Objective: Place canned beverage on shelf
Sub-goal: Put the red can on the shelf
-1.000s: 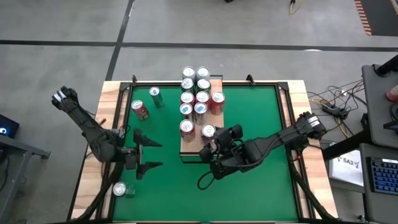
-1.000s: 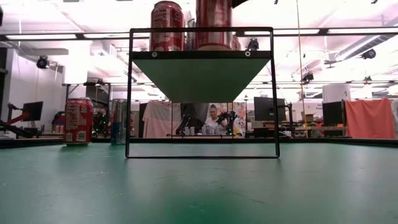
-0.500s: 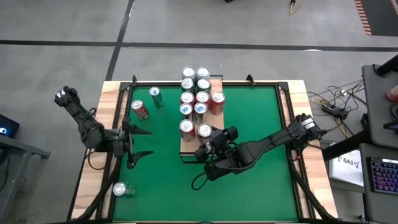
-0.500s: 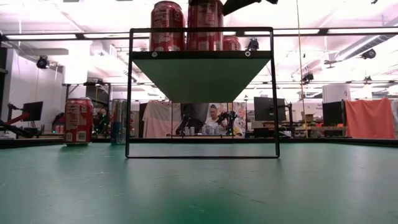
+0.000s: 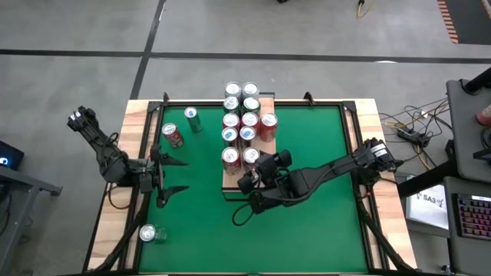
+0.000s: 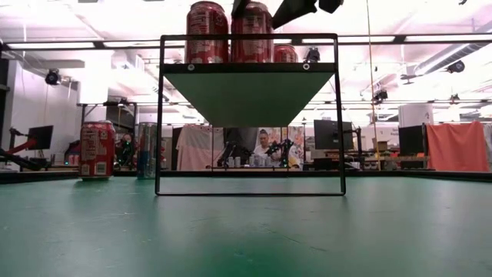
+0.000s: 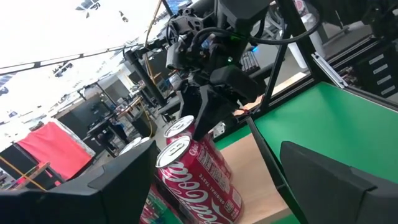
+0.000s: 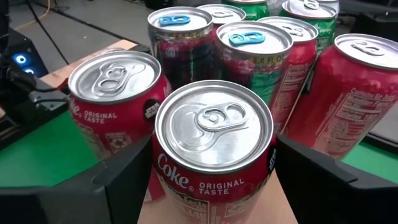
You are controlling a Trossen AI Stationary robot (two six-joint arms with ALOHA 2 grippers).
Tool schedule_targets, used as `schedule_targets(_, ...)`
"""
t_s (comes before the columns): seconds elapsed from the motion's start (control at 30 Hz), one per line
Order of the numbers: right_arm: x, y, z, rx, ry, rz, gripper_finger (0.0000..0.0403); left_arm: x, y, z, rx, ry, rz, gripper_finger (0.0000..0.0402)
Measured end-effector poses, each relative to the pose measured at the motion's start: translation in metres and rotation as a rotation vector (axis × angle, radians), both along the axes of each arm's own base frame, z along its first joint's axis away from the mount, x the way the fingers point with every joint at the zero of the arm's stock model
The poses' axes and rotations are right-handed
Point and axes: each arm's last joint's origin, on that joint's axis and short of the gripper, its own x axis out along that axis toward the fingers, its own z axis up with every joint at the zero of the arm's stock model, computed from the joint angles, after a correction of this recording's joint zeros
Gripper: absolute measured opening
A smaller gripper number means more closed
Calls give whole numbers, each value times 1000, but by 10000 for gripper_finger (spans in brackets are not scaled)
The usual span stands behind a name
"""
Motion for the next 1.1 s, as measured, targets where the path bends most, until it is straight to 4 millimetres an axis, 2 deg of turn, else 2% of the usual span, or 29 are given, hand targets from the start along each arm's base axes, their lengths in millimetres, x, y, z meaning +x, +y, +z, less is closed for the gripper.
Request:
schedule_targets(0.33, 0, -1, 1, 23, 17, 21, 294, 0, 0, 0, 0, 0, 0, 325)
schedule_targets(0.73, 0, 0, 0, 68, 34, 50, 350, 0, 0, 0, -6, -1, 0, 325)
schedule_targets(0.87, -2, 0, 6, 70, 18, 49, 350, 0, 0, 0, -9, -1, -1, 325)
schedule_targets(1.1, -4, 1, 34, 51, -20, 84, 343, 0, 0, 0, -9, -1, -1, 325)
